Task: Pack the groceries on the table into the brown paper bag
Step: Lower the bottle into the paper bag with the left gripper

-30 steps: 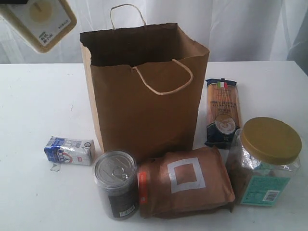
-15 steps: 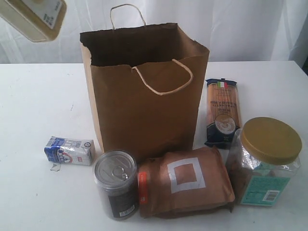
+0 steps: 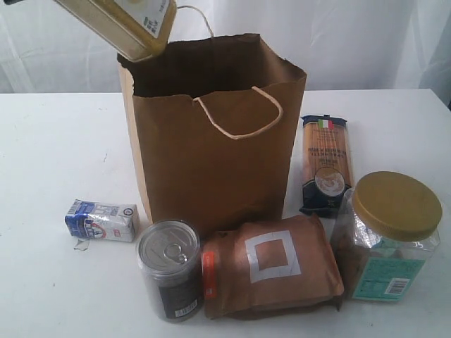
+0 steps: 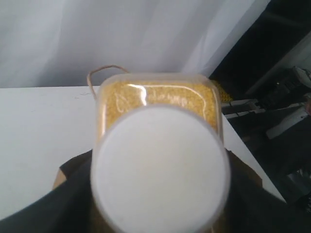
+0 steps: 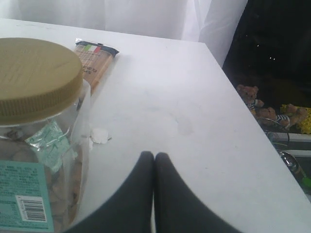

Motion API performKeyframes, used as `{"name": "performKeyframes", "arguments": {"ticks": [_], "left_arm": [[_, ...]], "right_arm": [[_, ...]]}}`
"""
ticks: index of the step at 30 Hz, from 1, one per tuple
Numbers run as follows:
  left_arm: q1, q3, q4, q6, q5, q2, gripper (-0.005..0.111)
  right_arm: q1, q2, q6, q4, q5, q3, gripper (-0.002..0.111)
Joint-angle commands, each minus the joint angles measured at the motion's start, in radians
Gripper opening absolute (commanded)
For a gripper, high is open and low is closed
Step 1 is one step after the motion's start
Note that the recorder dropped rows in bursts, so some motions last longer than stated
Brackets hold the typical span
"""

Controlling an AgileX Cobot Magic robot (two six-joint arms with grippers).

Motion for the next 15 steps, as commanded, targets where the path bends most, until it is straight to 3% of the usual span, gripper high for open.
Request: {"name": "performKeyframes", "arguments": {"ticks": [1,7,15], "left_arm": [[0.001,-0.019,-0.17,0.094,-0.014,0.003,0.0],[0.001,-0.021,-0.164,0.133,0.034,0.035,0.0],[0.001,-0.02,-0.249,0.31,0.118,0.075,0.0]], "right_arm": [[0.0,-0.004,-0.002,0.0,-0.005,0.001,0.0],[0.0,-0.004,-0.002,0.0,-0.005,0.001,0.0],[0.0,-0.004,-0.002,0.0,-0.005,0.001,0.0]]}}
